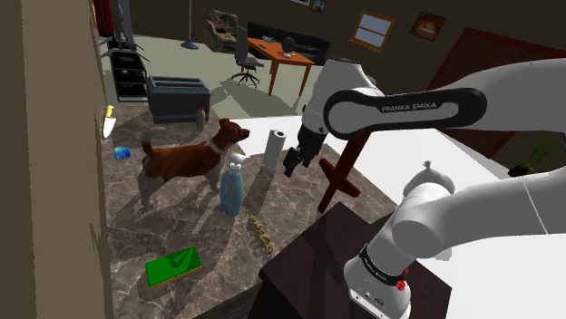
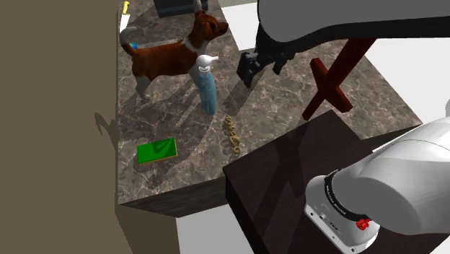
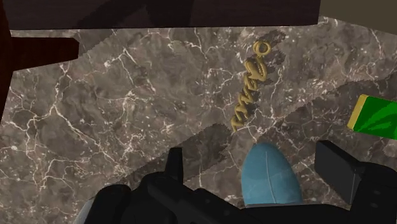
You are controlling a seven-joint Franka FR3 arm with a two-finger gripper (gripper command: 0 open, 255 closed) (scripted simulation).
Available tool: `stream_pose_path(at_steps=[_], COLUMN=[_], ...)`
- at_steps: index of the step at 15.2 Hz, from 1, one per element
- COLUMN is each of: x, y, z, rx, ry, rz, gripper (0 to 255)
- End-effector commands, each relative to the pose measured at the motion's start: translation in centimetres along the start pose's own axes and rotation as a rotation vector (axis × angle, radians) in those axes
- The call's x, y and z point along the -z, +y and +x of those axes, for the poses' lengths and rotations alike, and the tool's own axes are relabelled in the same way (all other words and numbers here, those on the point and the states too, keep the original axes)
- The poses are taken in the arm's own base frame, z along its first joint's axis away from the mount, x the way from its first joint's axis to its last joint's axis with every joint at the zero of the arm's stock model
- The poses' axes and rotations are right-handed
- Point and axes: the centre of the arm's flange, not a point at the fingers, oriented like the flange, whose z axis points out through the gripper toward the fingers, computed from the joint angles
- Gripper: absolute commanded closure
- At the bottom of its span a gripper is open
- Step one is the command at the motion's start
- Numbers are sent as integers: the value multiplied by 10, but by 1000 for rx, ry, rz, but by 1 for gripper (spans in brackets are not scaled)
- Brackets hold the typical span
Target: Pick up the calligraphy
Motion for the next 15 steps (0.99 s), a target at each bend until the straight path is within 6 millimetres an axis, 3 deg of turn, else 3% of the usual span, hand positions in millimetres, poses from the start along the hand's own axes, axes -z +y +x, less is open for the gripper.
stream_pose_path(at_steps=[1,15], x=[-26,-204], y=[-7,-51], z=[0,15], rx=[-13,-97], ry=[5,25], rz=[0,-2], gripper=[0,0])
